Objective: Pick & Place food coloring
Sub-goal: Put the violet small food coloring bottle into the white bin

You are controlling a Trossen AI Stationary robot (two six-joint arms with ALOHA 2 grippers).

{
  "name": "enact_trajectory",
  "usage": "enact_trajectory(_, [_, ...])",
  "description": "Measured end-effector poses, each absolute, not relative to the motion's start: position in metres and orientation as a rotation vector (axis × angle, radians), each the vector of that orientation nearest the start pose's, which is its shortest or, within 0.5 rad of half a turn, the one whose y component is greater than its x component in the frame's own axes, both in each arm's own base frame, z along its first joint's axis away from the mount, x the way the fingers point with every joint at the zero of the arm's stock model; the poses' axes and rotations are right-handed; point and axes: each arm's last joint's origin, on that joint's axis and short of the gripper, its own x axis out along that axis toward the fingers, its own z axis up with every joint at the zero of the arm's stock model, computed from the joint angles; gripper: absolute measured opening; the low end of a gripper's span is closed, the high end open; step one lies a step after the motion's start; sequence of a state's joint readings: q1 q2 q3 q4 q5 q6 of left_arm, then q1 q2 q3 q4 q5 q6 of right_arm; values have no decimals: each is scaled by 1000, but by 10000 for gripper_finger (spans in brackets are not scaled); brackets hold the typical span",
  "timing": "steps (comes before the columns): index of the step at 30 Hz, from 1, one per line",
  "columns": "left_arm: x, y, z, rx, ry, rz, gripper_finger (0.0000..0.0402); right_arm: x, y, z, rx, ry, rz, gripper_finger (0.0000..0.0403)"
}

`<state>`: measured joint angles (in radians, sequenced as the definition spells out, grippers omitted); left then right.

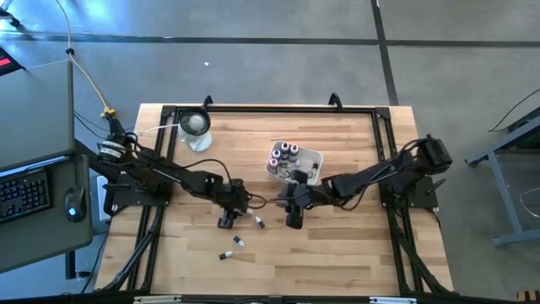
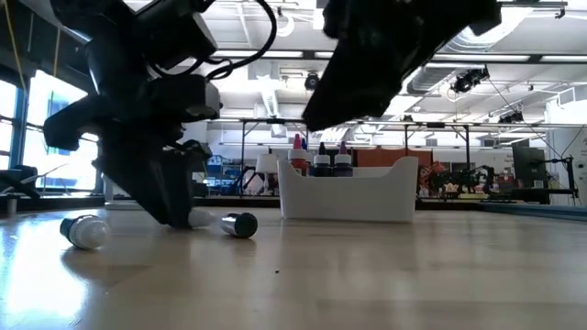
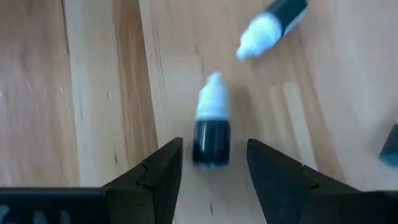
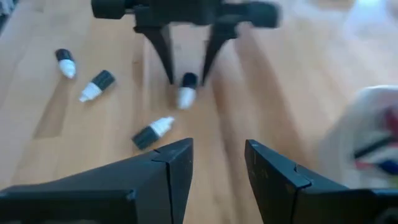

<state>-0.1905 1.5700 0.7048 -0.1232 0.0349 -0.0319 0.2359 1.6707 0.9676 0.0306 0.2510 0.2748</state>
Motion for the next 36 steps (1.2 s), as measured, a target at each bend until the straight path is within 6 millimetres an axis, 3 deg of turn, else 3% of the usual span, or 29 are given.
enact_trajectory(8, [275,-54,141,46,958,-192,177,364,91,145,137,617,24,139])
enact_trajectory(13, [276,-54,140,47,963,-189,173,367,92,134,193,624,-1,139])
enact_trajectory(17, [277,-53,133,51,981,-136,141,367,92,133,200,624,-7,139])
enact_trajectory(23, [279,-52,133,23,972,-66,76,365,92,141,321,628,8,139])
enact_trajectory(27, [284,-53,141,15,936,-68,61,355,91,160,330,679,47,139])
enact_trajectory(32, [311,-53,176,124,785,63,83,324,83,187,288,842,-13,139])
enact_trajectory(36, [333,-47,216,224,642,224,91,288,72,204,326,980,-286,139])
